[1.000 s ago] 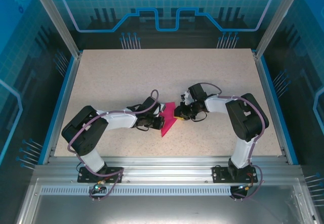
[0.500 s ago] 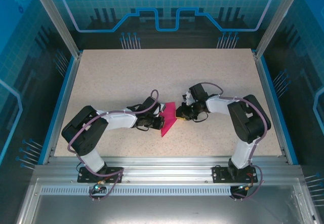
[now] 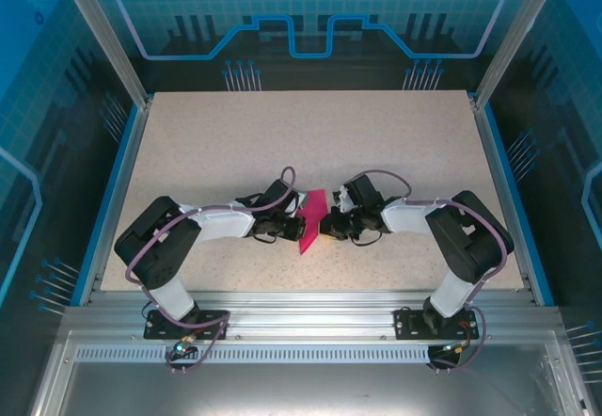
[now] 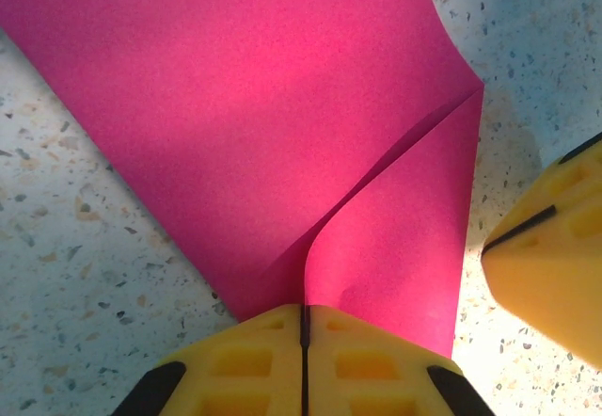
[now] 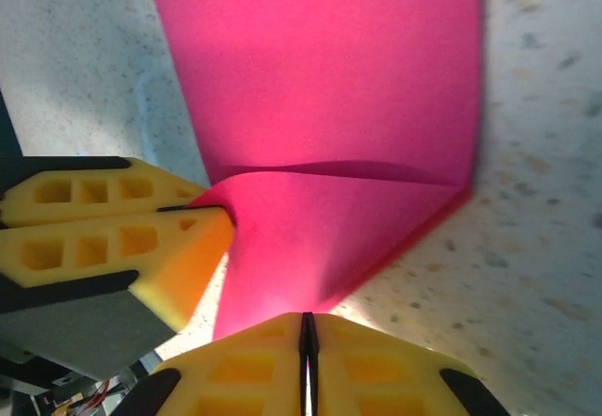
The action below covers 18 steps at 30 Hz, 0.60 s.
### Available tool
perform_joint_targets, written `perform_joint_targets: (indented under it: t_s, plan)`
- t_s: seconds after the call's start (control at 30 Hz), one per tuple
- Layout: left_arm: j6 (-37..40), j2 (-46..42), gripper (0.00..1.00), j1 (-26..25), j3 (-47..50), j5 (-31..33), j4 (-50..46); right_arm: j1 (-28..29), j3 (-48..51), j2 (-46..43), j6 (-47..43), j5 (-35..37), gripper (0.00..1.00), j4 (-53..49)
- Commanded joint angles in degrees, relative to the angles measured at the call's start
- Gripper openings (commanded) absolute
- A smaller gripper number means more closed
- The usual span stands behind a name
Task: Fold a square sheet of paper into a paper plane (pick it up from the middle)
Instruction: Third fold the triangle at the center of the table.
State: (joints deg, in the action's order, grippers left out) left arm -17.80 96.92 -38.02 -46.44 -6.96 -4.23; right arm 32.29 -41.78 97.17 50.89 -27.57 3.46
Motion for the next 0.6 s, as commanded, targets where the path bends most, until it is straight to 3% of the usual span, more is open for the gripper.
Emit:
perform_joint_targets:
  t_s: [0.0,0.57]
  plan:
    - [1.48,0.56,0.08,0.49,-1.03,-0.50,-2.33,0.84,1.00,0.87,3.09,-1.08,0.11,5.75]
    - [1.54,1.23,0.08,0.55,-1.17,-0.60,-2.27,1.98,0.90,6.20,2.66,0.21,0.12,5.75]
